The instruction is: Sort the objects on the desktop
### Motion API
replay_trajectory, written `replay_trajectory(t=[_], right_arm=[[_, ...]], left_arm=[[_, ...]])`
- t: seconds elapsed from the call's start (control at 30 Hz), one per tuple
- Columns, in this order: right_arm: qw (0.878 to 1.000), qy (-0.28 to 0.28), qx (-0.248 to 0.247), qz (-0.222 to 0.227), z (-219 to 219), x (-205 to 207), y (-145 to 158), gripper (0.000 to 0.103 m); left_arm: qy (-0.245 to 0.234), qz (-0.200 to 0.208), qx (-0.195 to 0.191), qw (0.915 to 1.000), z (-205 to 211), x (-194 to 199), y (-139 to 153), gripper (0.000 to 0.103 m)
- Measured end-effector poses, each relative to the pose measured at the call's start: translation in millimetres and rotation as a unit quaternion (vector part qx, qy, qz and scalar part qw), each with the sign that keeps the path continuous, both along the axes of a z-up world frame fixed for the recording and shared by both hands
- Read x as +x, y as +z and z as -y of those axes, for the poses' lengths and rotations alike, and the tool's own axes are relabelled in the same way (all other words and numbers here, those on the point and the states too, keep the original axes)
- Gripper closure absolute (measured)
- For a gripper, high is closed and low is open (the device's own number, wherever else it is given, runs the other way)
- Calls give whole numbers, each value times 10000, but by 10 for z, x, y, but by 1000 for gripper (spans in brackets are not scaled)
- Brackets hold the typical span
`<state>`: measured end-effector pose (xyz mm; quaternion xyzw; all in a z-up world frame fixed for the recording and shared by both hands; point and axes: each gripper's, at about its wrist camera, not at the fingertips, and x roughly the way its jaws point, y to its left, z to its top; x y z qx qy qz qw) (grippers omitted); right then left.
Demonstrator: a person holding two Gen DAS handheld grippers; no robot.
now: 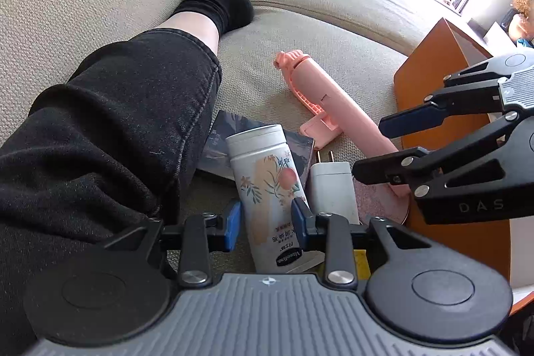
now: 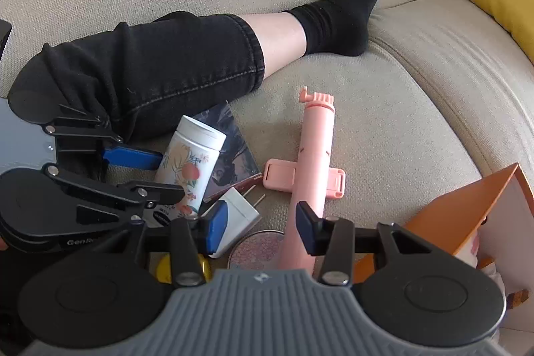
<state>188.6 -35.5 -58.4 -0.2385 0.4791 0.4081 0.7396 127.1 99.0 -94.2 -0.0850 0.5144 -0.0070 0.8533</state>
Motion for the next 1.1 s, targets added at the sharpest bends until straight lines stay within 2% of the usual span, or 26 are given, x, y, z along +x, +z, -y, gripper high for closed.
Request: replay_trajectory(t=[0.13, 0.2, 0.3, 0.4, 0.57, 0.93, 0.97, 1.03, 1.1], right_arm=[[9988, 255, 178, -372, -55, -76, -12, 56], [9982, 287, 160, -495, -89, -108, -38, 62], [9966, 306, 193, -742, -134, -165, -96, 62], [9935, 184, 251, -1097, -175, -238, -162, 62], [9893, -134, 234, -1433, -282, -384, -324, 62], [9831, -607, -181, -1719, -476, -426, -643, 63], [9837, -586, -182, -1692, -479, -434, -636, 65], [9833, -551, -153, -1727, -468, -449, -628, 88], [9822, -601, -1, -1782, -418, -445, -588, 91]], left_arm=[[-75, -16, 35, 10000, -35, -50, 52, 72], [-130, 0, 80, 9999, -43, -86, 121, 73], [-205, 67, 148, 9997, -76, -156, 239, 73], [-199, 166, 192, 9995, -126, -235, 339, 73], [-85, 320, 173, 9993, -227, -330, 473, 73], [7, 489, 177, 9986, -292, -428, 533, 73], [9, 500, 174, 9986, -298, -434, 537, 73], [18, 512, 169, 9985, -300, -444, 540, 73], [27, 531, 163, 9985, -308, -462, 547, 73]])
